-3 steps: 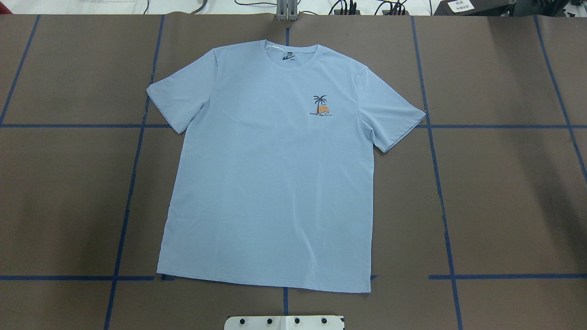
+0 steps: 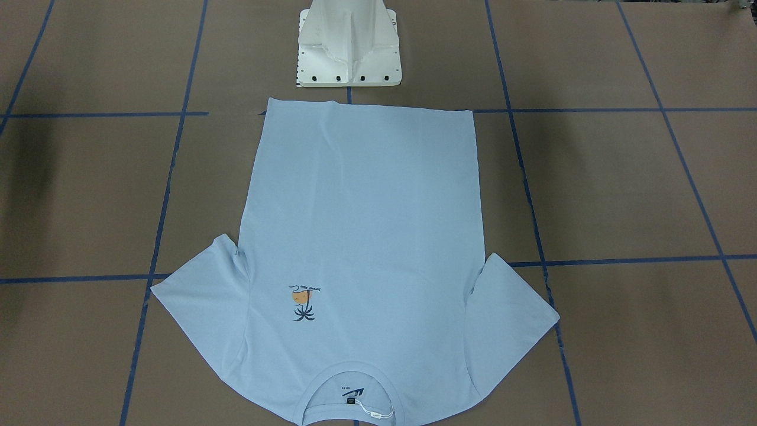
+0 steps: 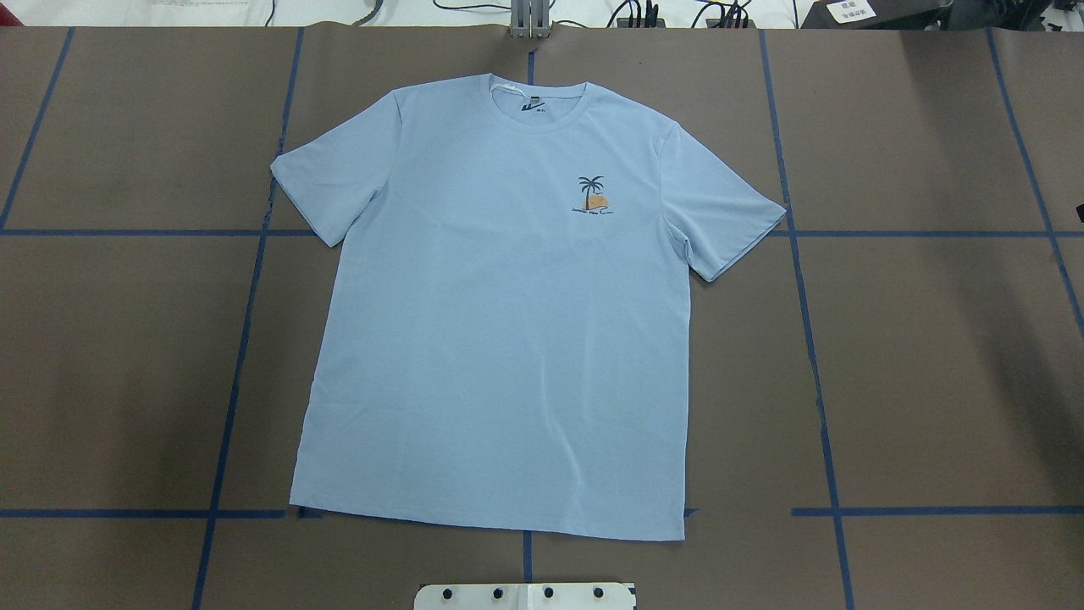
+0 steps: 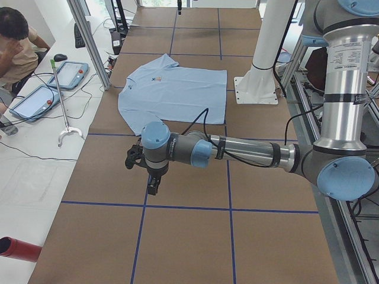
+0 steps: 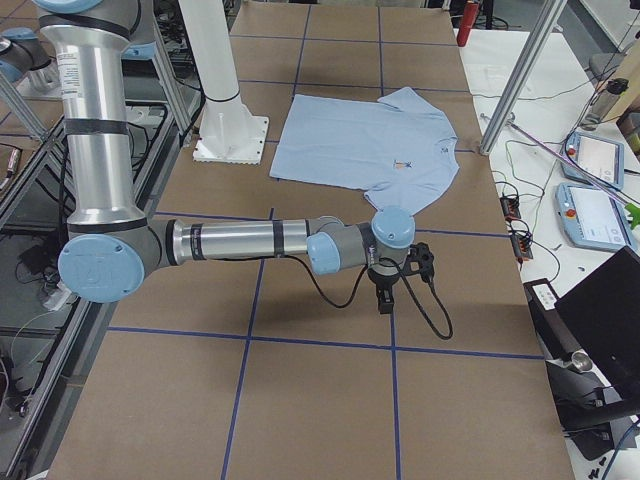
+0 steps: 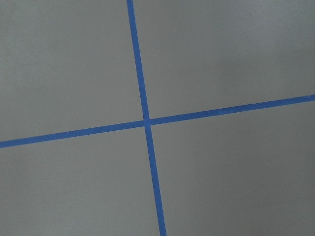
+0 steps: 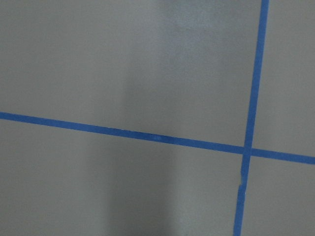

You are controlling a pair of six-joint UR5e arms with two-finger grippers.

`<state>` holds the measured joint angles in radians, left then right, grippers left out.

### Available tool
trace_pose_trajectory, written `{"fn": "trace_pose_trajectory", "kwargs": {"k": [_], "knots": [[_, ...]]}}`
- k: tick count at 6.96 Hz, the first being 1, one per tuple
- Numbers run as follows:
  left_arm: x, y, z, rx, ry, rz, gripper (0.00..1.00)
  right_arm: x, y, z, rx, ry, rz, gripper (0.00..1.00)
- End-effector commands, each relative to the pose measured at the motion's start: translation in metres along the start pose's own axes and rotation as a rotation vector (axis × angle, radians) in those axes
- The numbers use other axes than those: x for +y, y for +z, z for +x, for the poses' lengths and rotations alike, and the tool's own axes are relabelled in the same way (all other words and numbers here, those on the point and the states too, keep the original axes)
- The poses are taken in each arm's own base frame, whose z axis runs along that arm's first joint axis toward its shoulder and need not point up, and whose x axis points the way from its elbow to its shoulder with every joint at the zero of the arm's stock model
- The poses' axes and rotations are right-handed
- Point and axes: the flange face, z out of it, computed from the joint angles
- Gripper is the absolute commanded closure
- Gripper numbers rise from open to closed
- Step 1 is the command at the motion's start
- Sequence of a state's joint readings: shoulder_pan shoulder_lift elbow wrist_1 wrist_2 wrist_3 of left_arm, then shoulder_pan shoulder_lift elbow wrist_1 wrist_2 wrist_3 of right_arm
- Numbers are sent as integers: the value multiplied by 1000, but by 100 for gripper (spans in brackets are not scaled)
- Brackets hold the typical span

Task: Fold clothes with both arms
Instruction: 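Move the right gripper toward the sleeve nearest it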

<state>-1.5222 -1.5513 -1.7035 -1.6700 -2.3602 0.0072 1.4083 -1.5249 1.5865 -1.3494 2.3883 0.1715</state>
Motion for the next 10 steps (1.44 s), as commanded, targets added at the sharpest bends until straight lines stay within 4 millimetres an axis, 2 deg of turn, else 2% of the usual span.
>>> {"fn": "trace_pose_trajectory", "kwargs": {"k": [1, 2, 3, 4, 5, 6, 7, 8, 9, 10], "knots": [[-4, -6, 7, -6, 20, 13, 0, -8, 27, -42, -16, -38, -26, 0], [-10, -5, 7, 1, 34, 23, 0, -31, 37, -86, -16, -22, -11, 0], [-4, -3, 8, 57, 87, 79, 0, -42, 61, -132, -43, -20, 7, 0], [4, 3, 13, 110, 141, 111, 0, -63, 89, -193, -65, 88, 34, 0], [6, 3, 14, 124, 179, 142, 0, -74, 133, -264, -47, 201, 126, 0], [5, 5, 14, 137, 205, 174, 0, -94, 159, -317, -68, 417, 224, 1], [3, 13, 6, 141, 188, 191, 1, -96, 160, -327, -90, 467, 243, 10], [3, 14, 5, 145, 175, 214, 1, -96, 165, -323, -76, 474, 248, 15], [4, 16, 4, 145, 180, 221, 1, -102, 164, -328, -70, 472, 268, 23], [4, 15, 4, 147, 182, 223, 1, -102, 166, -326, -65, 472, 269, 38]]}}
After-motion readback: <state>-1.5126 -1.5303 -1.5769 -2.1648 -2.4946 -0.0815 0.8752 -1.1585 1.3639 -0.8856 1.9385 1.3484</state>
